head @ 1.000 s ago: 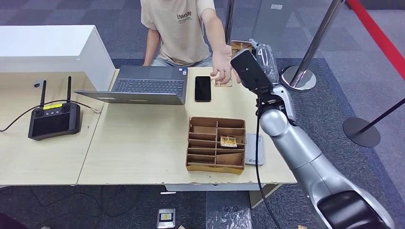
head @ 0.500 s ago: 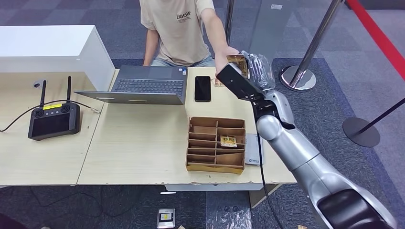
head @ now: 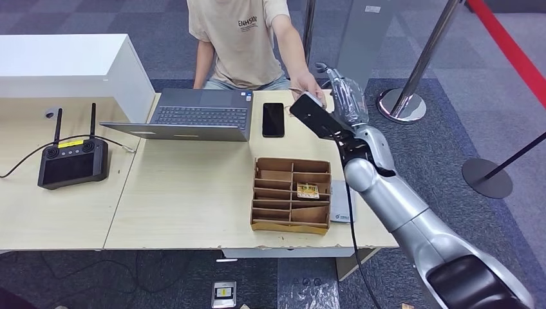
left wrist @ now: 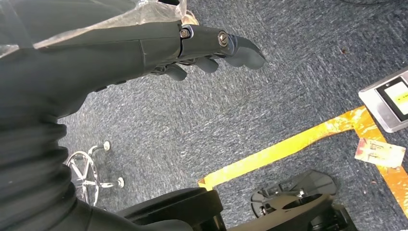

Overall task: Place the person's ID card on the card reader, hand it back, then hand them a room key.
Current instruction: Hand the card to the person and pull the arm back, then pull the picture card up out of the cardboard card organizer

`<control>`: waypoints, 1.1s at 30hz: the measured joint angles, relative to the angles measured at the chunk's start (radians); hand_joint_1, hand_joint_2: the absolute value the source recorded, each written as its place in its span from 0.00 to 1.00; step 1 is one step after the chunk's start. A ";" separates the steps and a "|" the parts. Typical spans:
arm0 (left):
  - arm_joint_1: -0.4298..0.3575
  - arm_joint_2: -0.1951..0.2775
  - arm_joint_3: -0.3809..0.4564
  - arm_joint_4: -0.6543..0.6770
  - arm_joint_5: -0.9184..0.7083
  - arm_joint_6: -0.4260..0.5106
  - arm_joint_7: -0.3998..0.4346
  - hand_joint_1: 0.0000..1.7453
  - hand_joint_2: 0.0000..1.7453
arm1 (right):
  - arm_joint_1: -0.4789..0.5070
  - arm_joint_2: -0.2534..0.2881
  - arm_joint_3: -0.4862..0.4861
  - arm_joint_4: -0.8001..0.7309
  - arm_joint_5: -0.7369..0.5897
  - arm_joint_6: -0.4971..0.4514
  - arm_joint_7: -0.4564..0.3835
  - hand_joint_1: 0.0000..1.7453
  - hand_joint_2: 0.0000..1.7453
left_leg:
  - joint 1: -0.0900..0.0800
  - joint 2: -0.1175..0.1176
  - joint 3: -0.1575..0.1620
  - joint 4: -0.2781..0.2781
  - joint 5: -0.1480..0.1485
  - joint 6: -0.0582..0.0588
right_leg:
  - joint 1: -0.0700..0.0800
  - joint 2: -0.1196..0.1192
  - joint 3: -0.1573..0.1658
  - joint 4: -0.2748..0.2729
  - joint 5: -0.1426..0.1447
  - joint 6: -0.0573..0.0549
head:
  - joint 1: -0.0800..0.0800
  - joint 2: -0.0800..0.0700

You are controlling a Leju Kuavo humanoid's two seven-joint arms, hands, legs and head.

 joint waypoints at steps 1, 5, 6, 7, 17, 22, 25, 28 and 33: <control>0.000 0.000 0.000 0.000 0.001 0.000 0.002 0.00 1.00 | 0.001 0.000 0.001 0.005 0.000 -0.004 -0.004 0.00 0.00 | 0.000 0.000 0.000 0.000 0.000 0.000 | 0.000 0.000 0.000 0.000 0.000 0.000 | 0.000 0.000; 0.000 0.000 0.000 0.000 0.003 0.001 0.008 0.00 1.00 | 0.006 -0.001 0.000 0.010 -0.011 -0.011 -0.007 0.00 0.00 | 0.000 0.000 0.000 0.000 0.000 0.000 | 0.000 0.000 0.000 0.000 0.000 0.000 | 0.000 0.000; 0.000 0.000 0.000 0.000 0.003 0.001 0.008 0.00 1.00 | 0.008 -0.002 -0.002 0.009 -0.017 -0.013 -0.008 0.00 0.00 | 0.000 0.000 0.000 0.000 0.000 0.000 | 0.000 0.000 0.000 0.000 0.000 0.000 | 0.000 0.000; 0.000 0.000 0.000 0.000 0.003 0.001 0.008 0.00 1.00 | 0.012 -0.004 -0.004 0.007 -0.024 -0.017 -0.011 0.00 0.00 | 0.000 0.000 0.000 0.000 0.000 0.000 | 0.000 0.000 0.000 0.000 0.000 0.000 | 0.000 0.000; 0.005 0.000 0.001 0.000 0.033 0.011 0.010 0.00 1.00 | 0.147 -0.044 -0.087 -0.160 -0.115 -0.131 -0.081 0.00 0.25 | 0.000 0.000 0.001 0.000 0.000 0.000 | 0.000 0.000 0.000 -0.001 0.000 0.000 | 0.000 0.000; 0.009 0.000 0.003 0.000 0.052 0.014 0.015 0.00 1.00 | 0.278 -0.071 -0.146 -0.311 -0.101 -0.163 -0.103 0.00 1.00 | 0.000 0.000 0.001 0.000 -0.001 0.000 | 0.000 0.000 0.000 -0.001 0.000 0.000 | 0.000 0.000; 0.009 0.000 0.007 0.000 0.062 0.020 0.014 0.00 1.00 | 0.346 -0.085 -0.176 -0.383 -0.093 -0.159 -0.113 0.00 1.00 | 0.000 0.000 0.001 0.000 -0.001 0.000 | 0.000 0.000 0.000 -0.001 0.000 0.000 | 0.000 0.000; 0.009 0.000 0.013 0.000 0.071 0.027 0.009 0.00 1.00 | 0.403 -0.098 -0.201 -0.443 -0.086 -0.148 -0.124 0.01 1.00 | 0.000 0.000 0.001 0.000 -0.001 0.000 | 0.000 0.000 0.001 -0.001 0.000 0.000 | 0.000 0.000; 0.009 0.000 0.018 0.000 0.077 0.032 0.006 0.00 1.00 | 0.468 -0.109 -0.224 -0.508 -0.059 -0.132 -0.139 0.15 1.00 | 0.000 0.000 0.001 0.000 0.000 0.000 | 0.000 0.000 0.001 -0.001 0.000 0.000 | 0.000 0.000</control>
